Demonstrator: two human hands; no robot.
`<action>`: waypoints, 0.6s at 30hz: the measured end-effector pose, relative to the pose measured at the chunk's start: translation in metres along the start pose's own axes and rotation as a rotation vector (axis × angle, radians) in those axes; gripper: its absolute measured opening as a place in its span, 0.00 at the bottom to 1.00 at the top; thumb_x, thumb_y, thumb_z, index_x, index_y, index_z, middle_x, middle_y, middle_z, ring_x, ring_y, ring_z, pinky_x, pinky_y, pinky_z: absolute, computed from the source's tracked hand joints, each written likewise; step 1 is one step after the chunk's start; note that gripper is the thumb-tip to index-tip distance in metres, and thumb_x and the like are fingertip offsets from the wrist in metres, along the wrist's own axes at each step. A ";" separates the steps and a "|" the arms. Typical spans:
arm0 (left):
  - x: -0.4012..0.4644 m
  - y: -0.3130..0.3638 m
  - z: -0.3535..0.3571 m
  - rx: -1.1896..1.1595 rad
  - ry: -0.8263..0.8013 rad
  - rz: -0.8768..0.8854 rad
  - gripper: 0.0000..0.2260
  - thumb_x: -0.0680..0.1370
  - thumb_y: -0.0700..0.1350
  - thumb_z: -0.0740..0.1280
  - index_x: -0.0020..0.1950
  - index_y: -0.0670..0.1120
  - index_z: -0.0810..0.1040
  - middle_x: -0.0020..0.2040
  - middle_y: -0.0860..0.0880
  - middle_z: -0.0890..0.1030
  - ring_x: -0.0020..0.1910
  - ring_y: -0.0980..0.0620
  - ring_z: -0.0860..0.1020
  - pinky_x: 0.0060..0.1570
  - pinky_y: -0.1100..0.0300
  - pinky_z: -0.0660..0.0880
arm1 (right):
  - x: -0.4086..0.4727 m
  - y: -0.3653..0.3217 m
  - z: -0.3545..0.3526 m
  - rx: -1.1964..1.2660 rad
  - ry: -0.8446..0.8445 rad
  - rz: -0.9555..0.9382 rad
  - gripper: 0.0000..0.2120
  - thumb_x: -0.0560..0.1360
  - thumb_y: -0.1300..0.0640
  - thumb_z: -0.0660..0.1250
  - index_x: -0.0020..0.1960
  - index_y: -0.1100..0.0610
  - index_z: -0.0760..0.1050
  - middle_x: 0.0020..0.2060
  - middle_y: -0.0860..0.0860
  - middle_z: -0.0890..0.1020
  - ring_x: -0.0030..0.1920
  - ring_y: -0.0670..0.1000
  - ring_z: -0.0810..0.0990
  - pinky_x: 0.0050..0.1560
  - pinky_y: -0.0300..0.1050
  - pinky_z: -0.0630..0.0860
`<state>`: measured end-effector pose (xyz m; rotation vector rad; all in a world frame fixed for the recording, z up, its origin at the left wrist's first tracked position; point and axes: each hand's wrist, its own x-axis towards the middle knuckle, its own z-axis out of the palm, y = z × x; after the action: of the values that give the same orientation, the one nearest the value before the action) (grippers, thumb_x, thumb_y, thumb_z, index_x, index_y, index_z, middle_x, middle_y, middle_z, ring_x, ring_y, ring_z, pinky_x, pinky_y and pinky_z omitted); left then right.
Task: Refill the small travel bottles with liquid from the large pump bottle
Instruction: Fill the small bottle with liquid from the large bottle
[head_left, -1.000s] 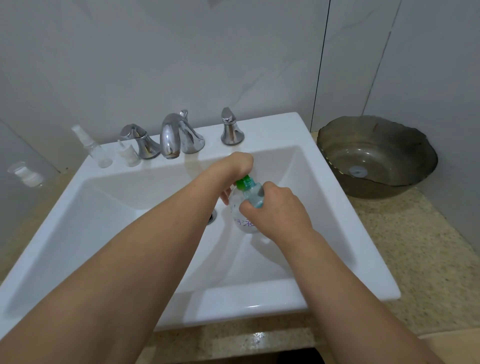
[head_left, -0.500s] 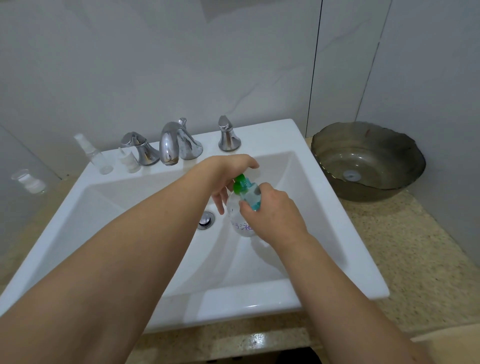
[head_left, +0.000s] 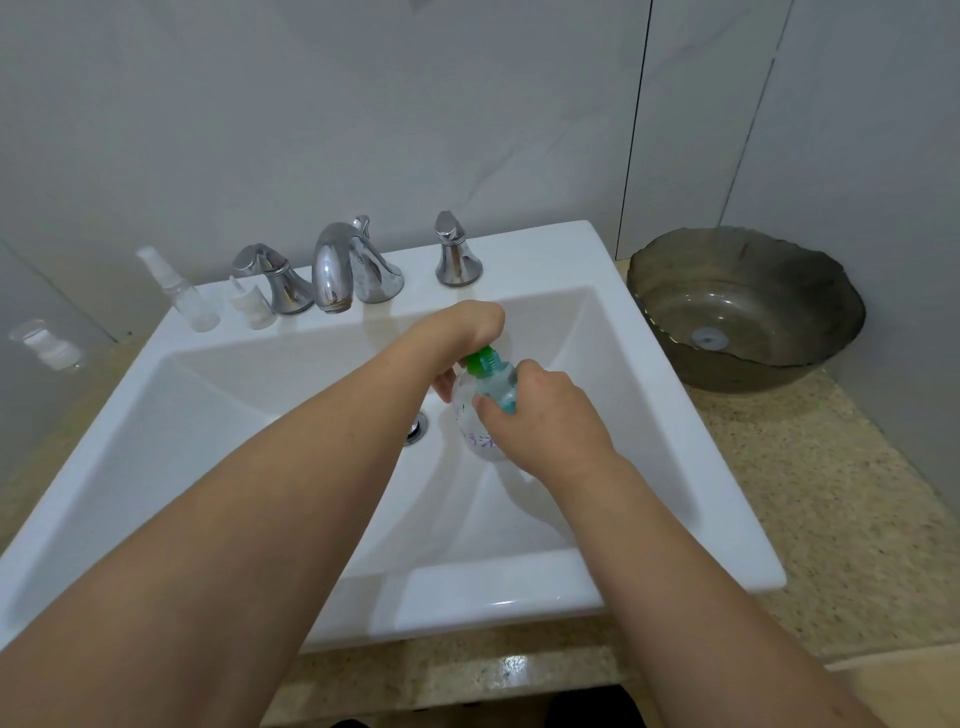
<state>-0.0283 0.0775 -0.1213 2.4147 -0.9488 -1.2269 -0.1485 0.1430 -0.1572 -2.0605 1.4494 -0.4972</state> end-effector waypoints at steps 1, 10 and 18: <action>0.000 0.001 0.001 -0.004 0.011 -0.001 0.19 0.80 0.46 0.52 0.59 0.36 0.75 0.52 0.35 0.81 0.48 0.31 0.84 0.52 0.36 0.81 | 0.000 0.000 0.000 -0.006 -0.002 0.000 0.16 0.77 0.43 0.62 0.49 0.56 0.67 0.41 0.50 0.73 0.40 0.54 0.74 0.39 0.46 0.68; 0.004 0.001 0.004 0.026 0.053 0.054 0.20 0.79 0.45 0.51 0.59 0.36 0.77 0.51 0.33 0.82 0.44 0.31 0.84 0.52 0.37 0.81 | 0.000 -0.001 0.000 -0.003 0.000 0.013 0.15 0.77 0.43 0.63 0.50 0.55 0.67 0.38 0.49 0.71 0.40 0.54 0.74 0.38 0.46 0.69; 0.003 0.002 -0.015 0.013 -0.140 0.006 0.31 0.79 0.64 0.59 0.66 0.38 0.75 0.55 0.39 0.82 0.52 0.30 0.81 0.57 0.35 0.78 | -0.003 -0.001 -0.003 0.033 0.064 -0.020 0.15 0.77 0.43 0.62 0.51 0.56 0.69 0.41 0.50 0.75 0.40 0.54 0.75 0.39 0.46 0.71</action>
<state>-0.0164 0.0730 -0.1132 2.3594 -1.0054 -1.4067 -0.1505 0.1454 -0.1536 -2.0522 1.4487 -0.5956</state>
